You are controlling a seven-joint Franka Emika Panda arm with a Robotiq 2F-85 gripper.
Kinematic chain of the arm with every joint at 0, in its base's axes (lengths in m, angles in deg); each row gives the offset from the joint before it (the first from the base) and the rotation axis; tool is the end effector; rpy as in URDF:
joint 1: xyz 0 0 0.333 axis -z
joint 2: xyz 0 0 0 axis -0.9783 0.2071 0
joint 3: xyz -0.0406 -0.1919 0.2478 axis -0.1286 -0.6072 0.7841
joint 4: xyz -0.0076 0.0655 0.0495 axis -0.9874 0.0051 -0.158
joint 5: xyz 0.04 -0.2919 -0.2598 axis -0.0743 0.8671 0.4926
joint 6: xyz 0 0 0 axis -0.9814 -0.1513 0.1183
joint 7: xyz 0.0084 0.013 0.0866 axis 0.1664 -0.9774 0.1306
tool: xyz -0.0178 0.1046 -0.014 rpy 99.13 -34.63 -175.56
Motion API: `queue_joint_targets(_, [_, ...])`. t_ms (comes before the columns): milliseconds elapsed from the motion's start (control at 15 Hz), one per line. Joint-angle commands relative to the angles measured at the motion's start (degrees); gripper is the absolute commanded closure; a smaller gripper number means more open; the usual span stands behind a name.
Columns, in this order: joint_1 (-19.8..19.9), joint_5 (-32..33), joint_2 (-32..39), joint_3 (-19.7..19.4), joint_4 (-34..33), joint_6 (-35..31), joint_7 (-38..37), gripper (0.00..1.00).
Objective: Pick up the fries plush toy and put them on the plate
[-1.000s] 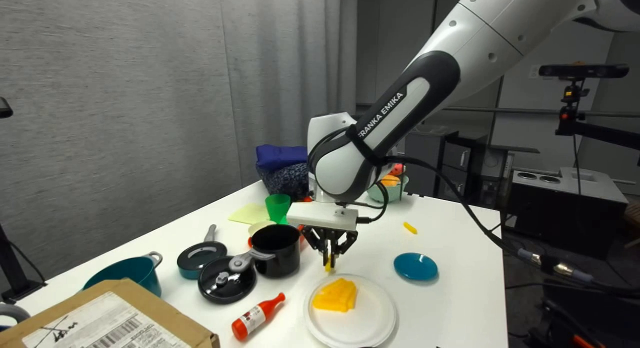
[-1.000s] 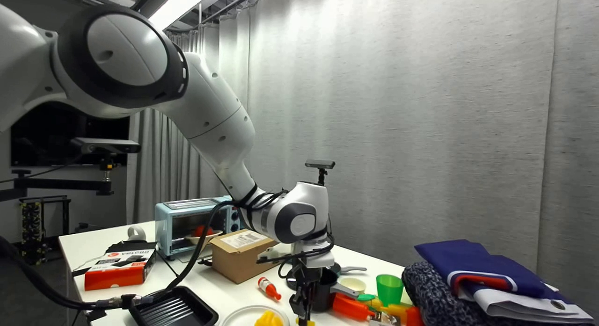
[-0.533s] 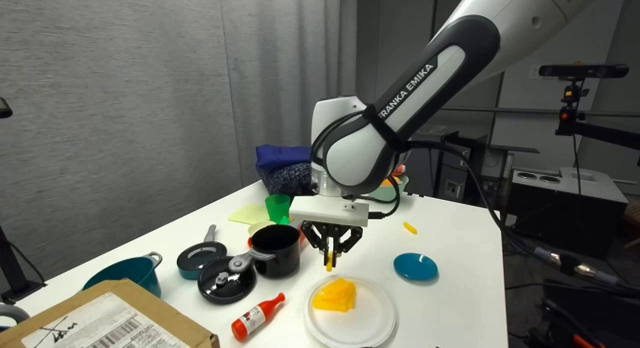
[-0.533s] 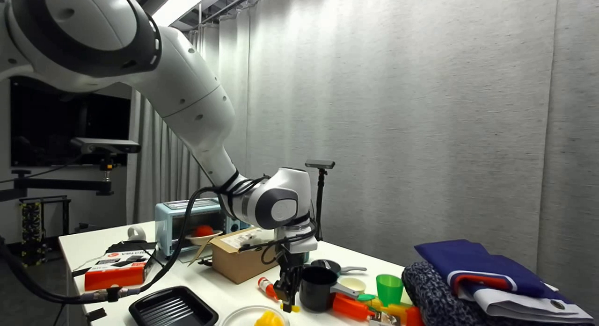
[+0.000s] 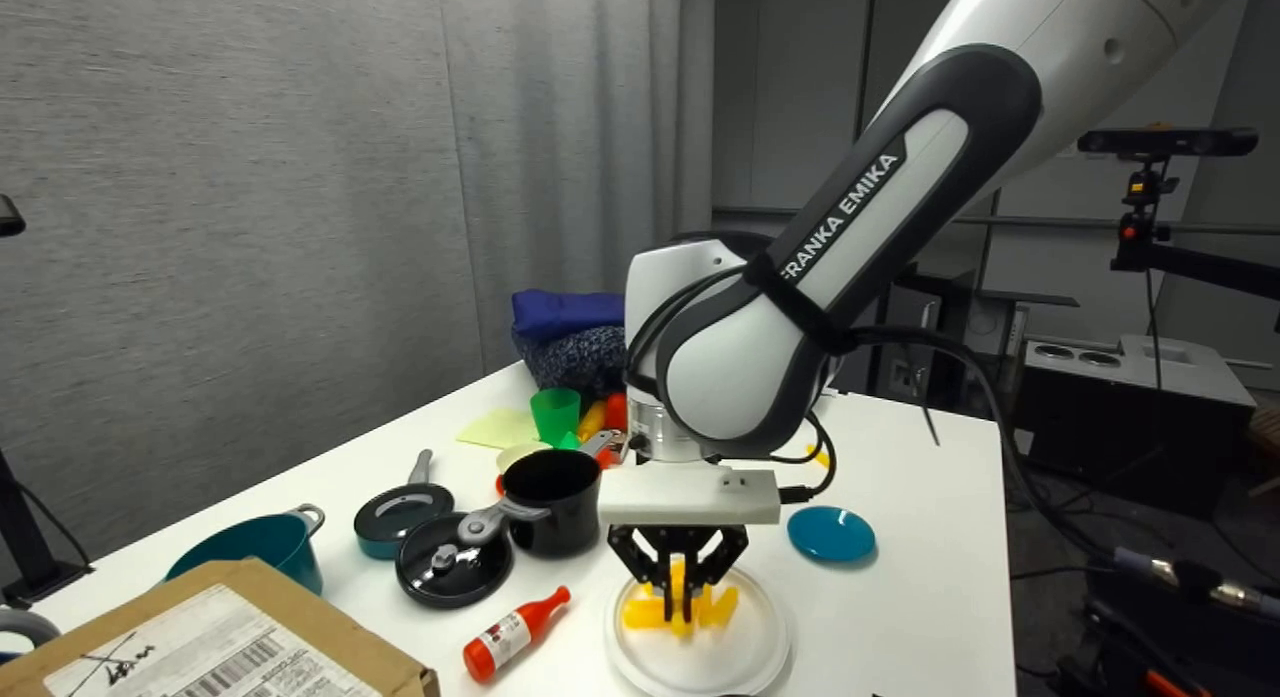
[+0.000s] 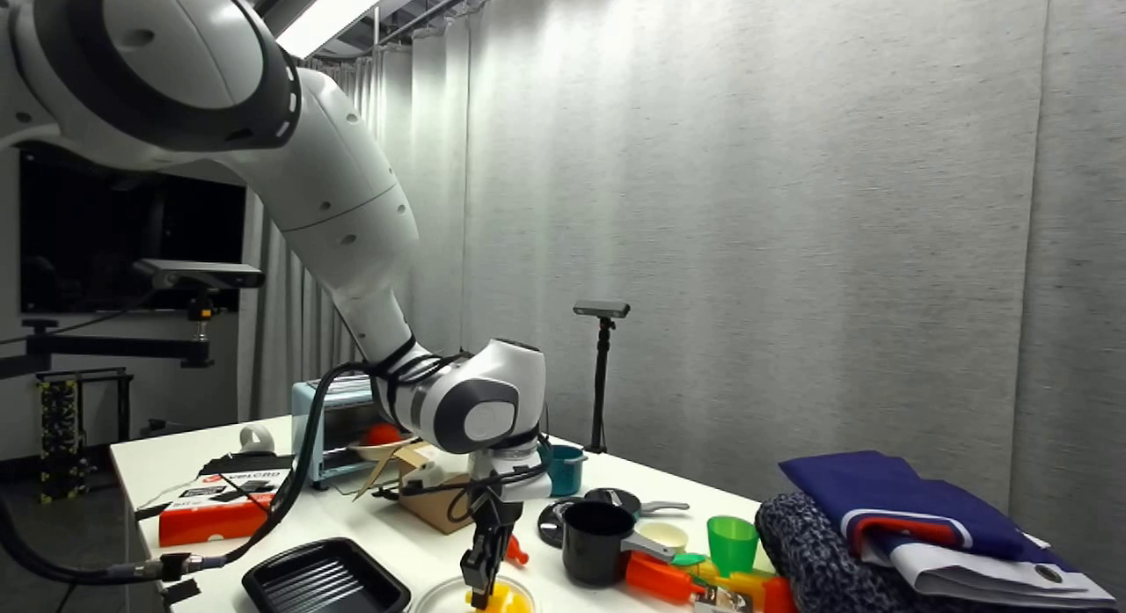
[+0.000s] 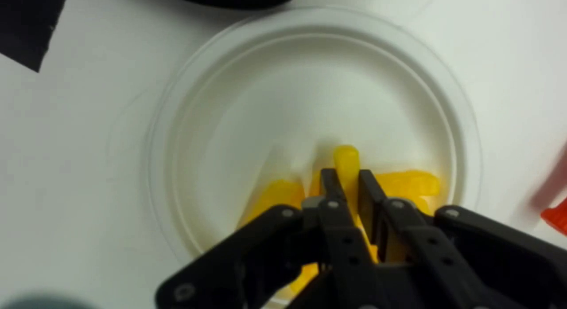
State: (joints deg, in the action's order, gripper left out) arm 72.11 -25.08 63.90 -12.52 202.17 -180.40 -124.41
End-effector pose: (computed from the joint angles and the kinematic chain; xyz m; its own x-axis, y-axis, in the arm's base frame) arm 0.5757 0.0819 0.2043 0.4965 -0.8629 -0.0938 -0.8668 -0.4986 -0.0021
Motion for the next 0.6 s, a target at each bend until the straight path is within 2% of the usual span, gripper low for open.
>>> queue_joint_targets(0, [-1.3,0.3,-3.4,-1.1,4.8,-1.7,3.2,0.61])
queue_joint_targets(67, [-1.6,0.7,-3.6,-1.5,5.0,-1.9,3.4,0.6])
queue_joint_targets(267, [-1.8,1.8,-5.4,-3.1,6.4,-4.0,2.0,0.37])
queue_joint_targets(533, [-1.1,0.3,-6.5,-5.0,6.5,-6.1,-0.7,0.06])
